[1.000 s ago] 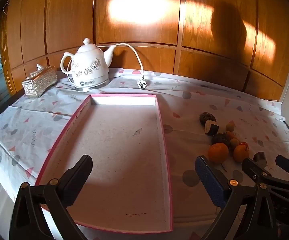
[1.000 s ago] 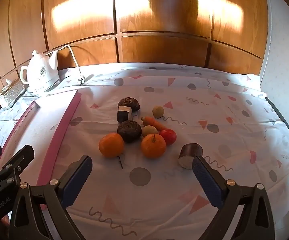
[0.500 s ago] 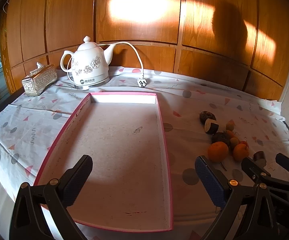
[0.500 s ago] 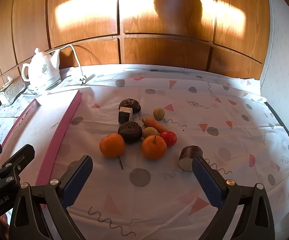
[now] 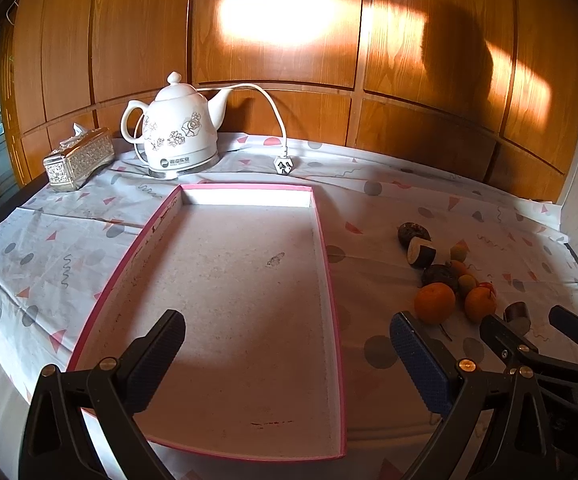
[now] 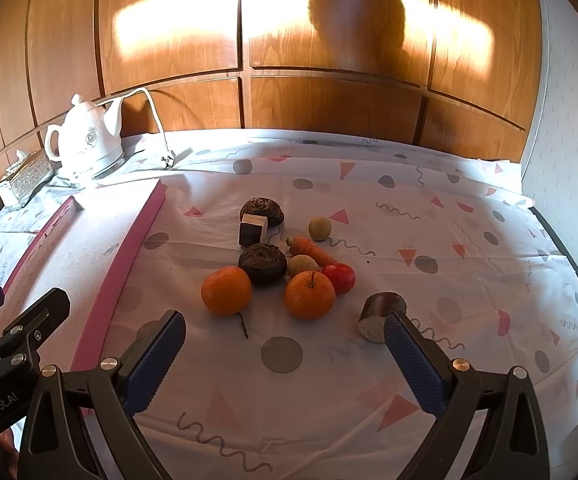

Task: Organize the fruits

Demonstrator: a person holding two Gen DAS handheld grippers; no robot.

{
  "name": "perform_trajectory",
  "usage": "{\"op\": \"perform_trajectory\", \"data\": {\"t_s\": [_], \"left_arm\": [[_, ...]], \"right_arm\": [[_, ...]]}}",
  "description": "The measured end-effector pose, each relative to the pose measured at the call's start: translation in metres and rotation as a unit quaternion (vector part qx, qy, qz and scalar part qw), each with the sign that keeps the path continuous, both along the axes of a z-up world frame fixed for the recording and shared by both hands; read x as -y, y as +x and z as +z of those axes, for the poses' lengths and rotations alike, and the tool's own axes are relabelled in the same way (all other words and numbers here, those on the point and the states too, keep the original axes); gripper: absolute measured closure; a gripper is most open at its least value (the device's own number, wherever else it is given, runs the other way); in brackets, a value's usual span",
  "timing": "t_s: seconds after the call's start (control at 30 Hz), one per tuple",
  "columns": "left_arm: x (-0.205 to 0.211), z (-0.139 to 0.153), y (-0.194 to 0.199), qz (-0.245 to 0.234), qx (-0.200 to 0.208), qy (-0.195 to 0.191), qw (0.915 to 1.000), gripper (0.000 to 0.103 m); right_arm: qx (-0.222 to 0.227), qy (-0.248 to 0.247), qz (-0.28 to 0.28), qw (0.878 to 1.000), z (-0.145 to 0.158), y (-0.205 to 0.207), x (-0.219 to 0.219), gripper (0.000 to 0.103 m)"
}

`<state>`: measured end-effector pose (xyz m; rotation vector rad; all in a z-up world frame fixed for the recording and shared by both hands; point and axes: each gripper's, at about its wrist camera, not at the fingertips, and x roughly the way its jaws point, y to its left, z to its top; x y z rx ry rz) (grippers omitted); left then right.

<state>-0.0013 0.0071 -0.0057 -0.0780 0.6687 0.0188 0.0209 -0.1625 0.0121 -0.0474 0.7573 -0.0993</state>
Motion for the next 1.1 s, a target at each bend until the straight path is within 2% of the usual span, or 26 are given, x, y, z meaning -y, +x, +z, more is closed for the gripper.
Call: {"op": "perform_trajectory", "data": {"t_s": [0.87,1.03,1.1], "left_arm": [[0.002,0.004,-0.002,-0.006,0.0,-0.004,1.0,0.0],[0.009,0.007,0.0,-0.036,0.002,-0.01,0.9993,0.0],[0.013,0.007,0.002,-0.054,0.002,-0.014,0.9985,0.0]], "right_arm": [[0.003,-0.002,0.002,1.0,0.002,-0.002,-0.002,0.002],[-0.01,0.032,0.029,0.999,0.004,0.001,0.012,0.004],[-0.017,0.057,0.036,0.998,0.004,0.002,0.026,0.01]]}}
